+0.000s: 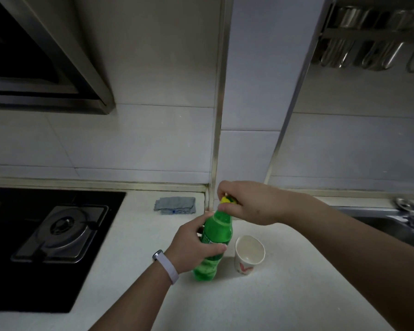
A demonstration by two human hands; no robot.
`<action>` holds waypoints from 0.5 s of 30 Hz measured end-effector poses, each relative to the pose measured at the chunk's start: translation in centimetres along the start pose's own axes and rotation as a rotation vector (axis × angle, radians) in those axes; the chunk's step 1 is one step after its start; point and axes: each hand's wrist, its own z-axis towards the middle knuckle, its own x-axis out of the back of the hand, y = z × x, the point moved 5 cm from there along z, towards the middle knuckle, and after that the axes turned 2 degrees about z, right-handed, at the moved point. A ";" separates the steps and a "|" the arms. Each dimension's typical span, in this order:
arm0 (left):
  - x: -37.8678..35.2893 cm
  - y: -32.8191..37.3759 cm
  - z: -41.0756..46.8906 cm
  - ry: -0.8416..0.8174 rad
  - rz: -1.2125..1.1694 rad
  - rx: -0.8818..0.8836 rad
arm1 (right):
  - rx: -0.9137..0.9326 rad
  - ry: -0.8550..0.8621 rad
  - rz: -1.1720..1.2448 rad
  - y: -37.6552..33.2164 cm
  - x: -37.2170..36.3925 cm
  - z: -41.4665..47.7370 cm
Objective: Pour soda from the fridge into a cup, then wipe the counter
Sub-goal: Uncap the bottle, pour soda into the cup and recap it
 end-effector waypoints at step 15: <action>-0.3 -0.5 0.8 -0.024 0.115 0.002 | -0.208 0.050 -0.061 2.0 -1.0 0.8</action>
